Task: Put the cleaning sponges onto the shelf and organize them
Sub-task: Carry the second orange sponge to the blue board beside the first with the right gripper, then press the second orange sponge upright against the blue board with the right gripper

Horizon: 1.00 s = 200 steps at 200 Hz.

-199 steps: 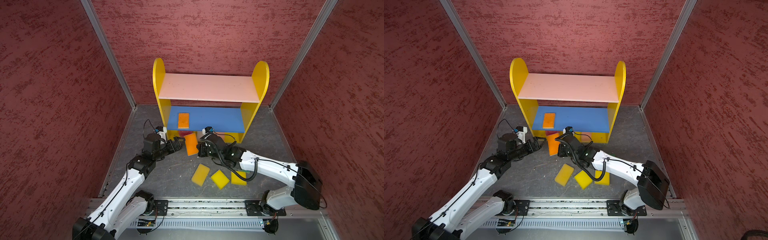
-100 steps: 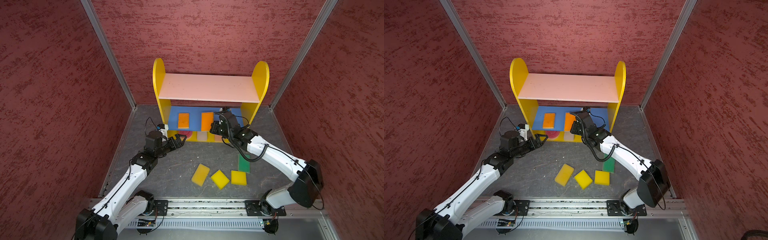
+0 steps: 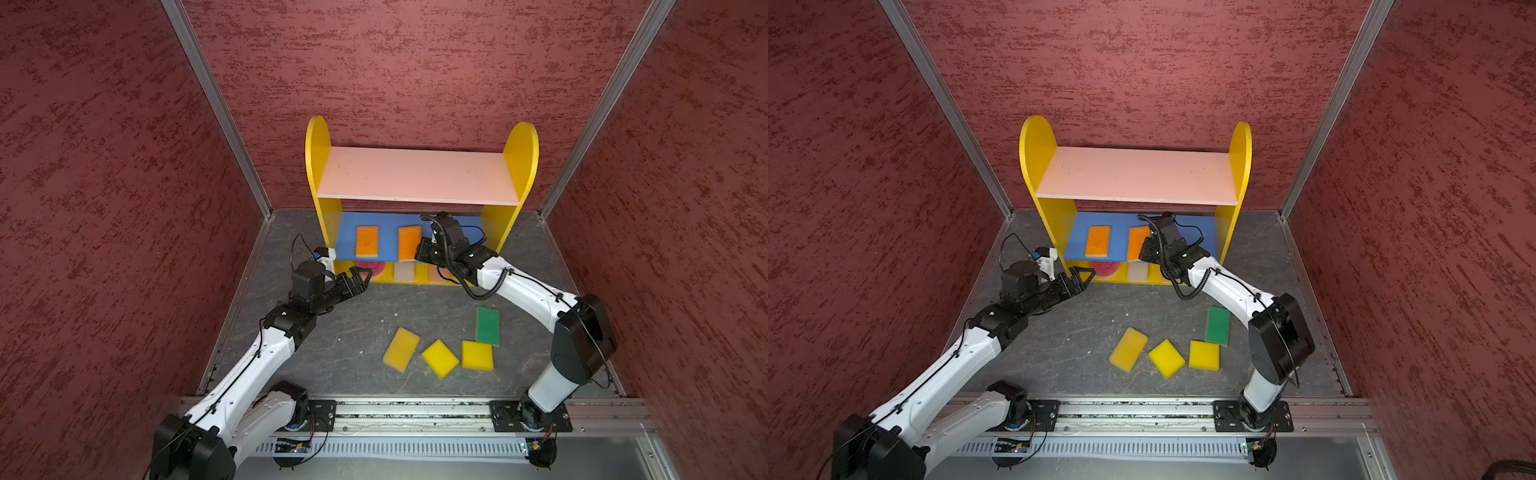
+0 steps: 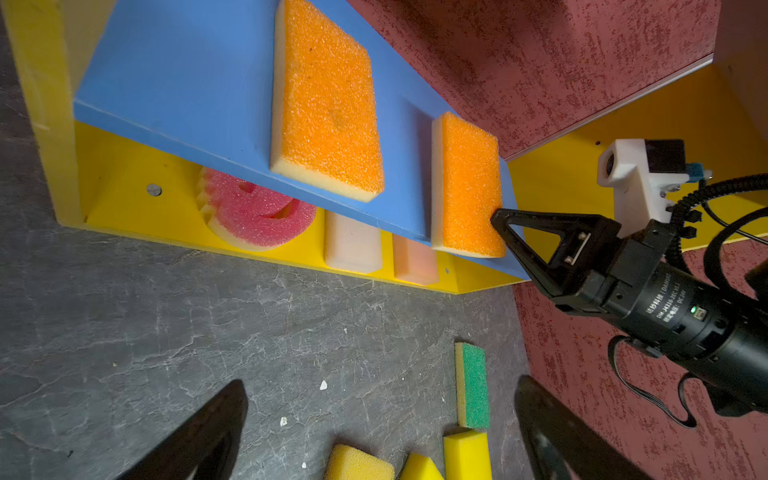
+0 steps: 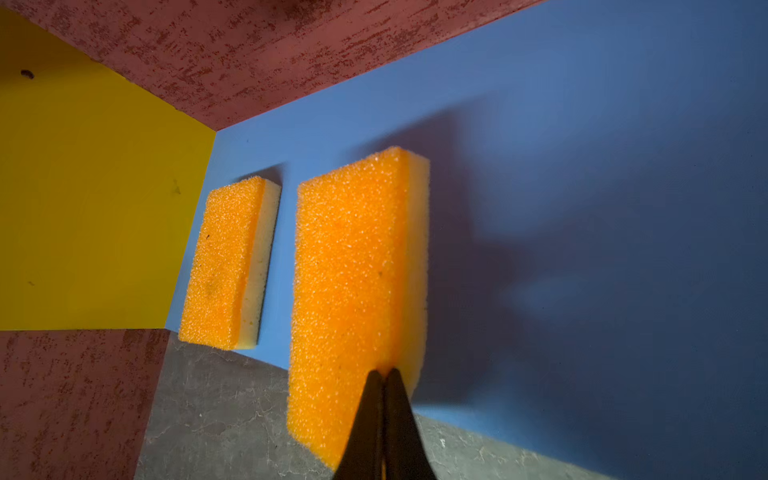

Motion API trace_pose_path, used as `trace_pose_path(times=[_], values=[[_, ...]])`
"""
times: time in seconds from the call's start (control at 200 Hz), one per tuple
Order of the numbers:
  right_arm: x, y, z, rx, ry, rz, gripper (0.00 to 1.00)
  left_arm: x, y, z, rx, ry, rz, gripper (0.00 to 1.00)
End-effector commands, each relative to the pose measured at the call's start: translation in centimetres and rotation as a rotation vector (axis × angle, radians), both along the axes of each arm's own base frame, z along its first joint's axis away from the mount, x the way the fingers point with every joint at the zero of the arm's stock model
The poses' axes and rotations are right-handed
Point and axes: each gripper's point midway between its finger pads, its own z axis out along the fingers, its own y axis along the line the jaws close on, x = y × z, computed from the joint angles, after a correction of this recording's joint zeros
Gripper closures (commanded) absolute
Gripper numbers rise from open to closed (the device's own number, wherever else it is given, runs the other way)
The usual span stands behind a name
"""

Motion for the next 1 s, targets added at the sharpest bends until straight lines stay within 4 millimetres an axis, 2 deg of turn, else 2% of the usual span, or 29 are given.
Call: trace_pose_path(times=[0.0, 0.541, 0.997], values=[[1.3, 0.4, 1.1, 0.053, -0.022, -0.007, 1.0, 0.4, 0.5, 0.0, 0.015, -0.012, 0.021, 0.0], [3.4, 0.7, 0.0, 0.094, 0.003, -0.029, 1.0, 0.5, 0.7, -0.6, 0.029, 0.0, 0.023, 0.0], [2.2, 0.5, 0.1, 0.133, 0.023, -0.023, 1.0, 0.6, 0.8, -1.1, 0.023, 0.015, 0.027, 0.0]])
